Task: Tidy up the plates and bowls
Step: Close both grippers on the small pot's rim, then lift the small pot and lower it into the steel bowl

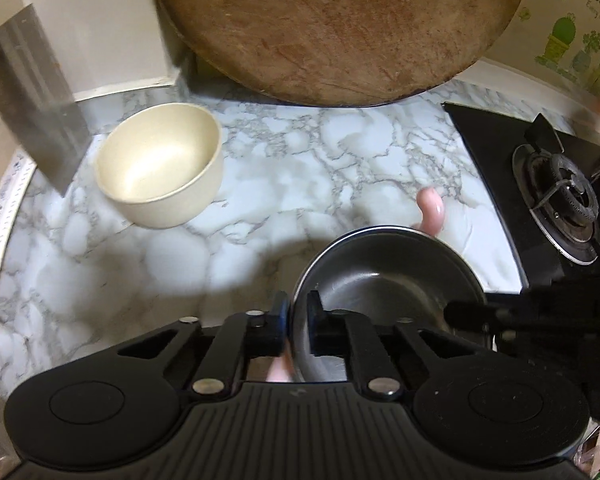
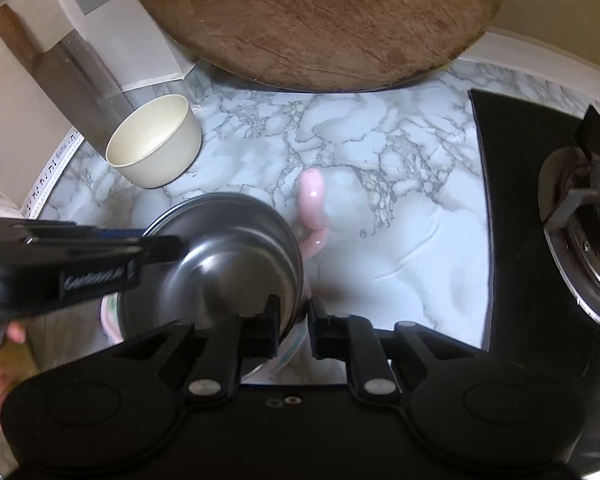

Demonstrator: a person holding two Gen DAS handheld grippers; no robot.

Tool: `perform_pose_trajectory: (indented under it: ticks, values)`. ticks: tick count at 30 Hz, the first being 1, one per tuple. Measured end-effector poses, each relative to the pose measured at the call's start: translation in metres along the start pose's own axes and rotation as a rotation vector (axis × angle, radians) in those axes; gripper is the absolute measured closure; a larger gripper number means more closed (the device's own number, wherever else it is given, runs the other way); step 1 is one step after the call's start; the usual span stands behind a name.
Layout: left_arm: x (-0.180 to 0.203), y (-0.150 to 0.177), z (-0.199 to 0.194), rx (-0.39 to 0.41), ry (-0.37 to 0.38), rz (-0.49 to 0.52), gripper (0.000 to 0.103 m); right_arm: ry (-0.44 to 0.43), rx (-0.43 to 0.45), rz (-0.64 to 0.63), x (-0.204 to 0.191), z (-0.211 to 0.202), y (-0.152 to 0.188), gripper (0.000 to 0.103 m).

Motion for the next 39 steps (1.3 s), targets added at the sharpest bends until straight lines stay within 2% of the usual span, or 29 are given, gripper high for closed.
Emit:
perform_pose_trajectory:
  ticks: [11,22,30,39]
  values:
    - [-0.016,0.024,-0.034,0.037,-0.013,-0.059,0.100,0.005,0.029,-0.090,-0.027,-0.010,-0.005,0.096]
    - [-0.038,0.044,-0.091,0.121,-0.045,-0.115,0.100,-0.026,0.108,-0.175,-0.067,-0.044,-0.010,0.096]
    - [-0.062,0.063,-0.146,0.170,-0.122,-0.156,0.100,-0.083,0.154,-0.244,-0.115,-0.078,-0.009,0.096]
    - [-0.103,0.098,-0.214,0.233,-0.224,-0.227,0.100,-0.170,0.200,-0.351,-0.188,-0.114,-0.005,0.096]
Point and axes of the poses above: each gripper's, at about its wrist camera, not at the fingertips, and z roughly the way its jaws point, x to its right, y to its underside, the point moved 9 cm from there along z, roughly the way its jaws point, and after that the axes turned 15 degrees about y, right-handed, at the moved point
